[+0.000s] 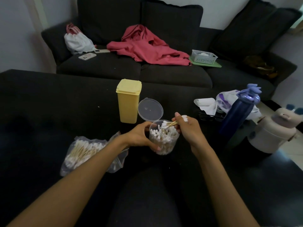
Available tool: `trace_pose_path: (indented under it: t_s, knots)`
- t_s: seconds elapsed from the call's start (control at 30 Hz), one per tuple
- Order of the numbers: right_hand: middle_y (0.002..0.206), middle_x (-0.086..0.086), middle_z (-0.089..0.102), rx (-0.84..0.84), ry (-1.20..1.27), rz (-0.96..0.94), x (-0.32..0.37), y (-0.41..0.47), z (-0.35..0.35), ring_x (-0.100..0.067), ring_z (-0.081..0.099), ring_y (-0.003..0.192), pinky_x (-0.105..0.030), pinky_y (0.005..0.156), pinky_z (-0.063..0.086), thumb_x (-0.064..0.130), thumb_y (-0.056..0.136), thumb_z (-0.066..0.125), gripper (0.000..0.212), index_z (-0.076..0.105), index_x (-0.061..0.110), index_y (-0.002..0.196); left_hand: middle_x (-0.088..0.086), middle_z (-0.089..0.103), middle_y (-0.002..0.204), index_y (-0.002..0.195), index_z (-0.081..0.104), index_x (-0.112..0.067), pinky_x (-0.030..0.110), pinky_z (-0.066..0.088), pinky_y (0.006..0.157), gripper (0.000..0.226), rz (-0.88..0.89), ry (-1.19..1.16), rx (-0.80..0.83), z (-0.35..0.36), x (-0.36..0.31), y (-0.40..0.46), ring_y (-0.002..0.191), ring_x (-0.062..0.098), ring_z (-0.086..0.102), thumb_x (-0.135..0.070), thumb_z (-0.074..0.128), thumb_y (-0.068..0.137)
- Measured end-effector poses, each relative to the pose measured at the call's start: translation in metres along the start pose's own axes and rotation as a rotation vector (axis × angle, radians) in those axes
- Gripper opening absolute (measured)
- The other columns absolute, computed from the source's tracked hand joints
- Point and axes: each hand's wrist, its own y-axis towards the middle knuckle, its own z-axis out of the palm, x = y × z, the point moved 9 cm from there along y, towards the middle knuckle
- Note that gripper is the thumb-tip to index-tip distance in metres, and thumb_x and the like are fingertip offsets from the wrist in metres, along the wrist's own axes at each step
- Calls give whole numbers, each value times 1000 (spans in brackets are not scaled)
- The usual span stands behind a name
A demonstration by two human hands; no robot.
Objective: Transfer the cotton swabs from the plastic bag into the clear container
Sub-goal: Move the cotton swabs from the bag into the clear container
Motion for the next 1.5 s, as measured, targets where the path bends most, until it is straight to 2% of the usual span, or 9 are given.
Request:
trace_pose_path:
  t_s: [0.1,0.23,0.47,0.57,0.7,0.9,1.13,1.3,1.5]
  knots:
    - [80,1,63,8,-3,11,-2,1,2,-6,59,72,-18,56,39,32,97,45,28,63,11,96,-12,57,117,127,42,-19,13,46,82,82,64,-49,-89,4,-3,-6,113,5,54,-7,86,59]
    - [87,-5,67,-10,-50,14,-2,2,3,-14,65,78,-20,58,47,35,96,47,30,63,10,99,-17,58,120,126,42,-32,35,49,98,91,175,32,-348,7,-7,-24,115,1,54,-32,91,50]
    - [87,0,66,-131,-371,-318,30,-14,11,-16,66,86,-36,82,53,42,95,46,26,58,20,88,-11,53,128,131,37,-34,38,50,94,91,236,149,-627,10,-25,-52,117,9,52,-42,86,55]
    - [102,-3,65,-121,-509,-319,25,-15,23,-19,62,99,-40,93,48,47,92,44,34,59,18,104,-8,52,130,134,37,-31,31,44,97,88,233,125,-671,11,-32,-57,120,10,49,-41,84,60]
    - [108,-4,63,-119,-646,-393,30,-22,33,-17,56,102,-29,95,36,45,96,35,42,60,16,114,-5,50,132,134,37,-30,29,40,97,80,205,111,-699,7,-36,-56,123,11,47,-38,80,67]
    - [127,-7,48,6,-967,-509,41,-32,45,-22,38,122,-38,101,28,28,99,28,33,47,17,123,-4,54,128,132,37,-31,33,43,98,71,187,113,-719,-2,-41,-54,119,14,51,-37,76,73]
    - [114,6,62,-16,-784,-585,43,-31,36,-10,44,110,-26,84,20,36,94,48,23,66,28,106,-6,55,129,131,39,-33,36,47,97,87,190,64,-650,-8,-31,-54,118,13,53,-43,85,57]
    - [126,2,55,50,-555,-605,35,-32,36,0,44,111,-32,104,38,30,94,53,32,55,23,125,-9,57,123,127,42,-32,31,46,94,84,186,7,-572,-9,-26,-46,112,10,55,-36,87,56]
    - [152,5,33,197,-768,-646,15,-44,53,4,19,136,-17,112,8,29,102,31,44,31,21,145,-7,57,125,125,44,-29,36,47,99,73,168,-22,-496,-12,-18,-33,111,7,53,-29,84,64]
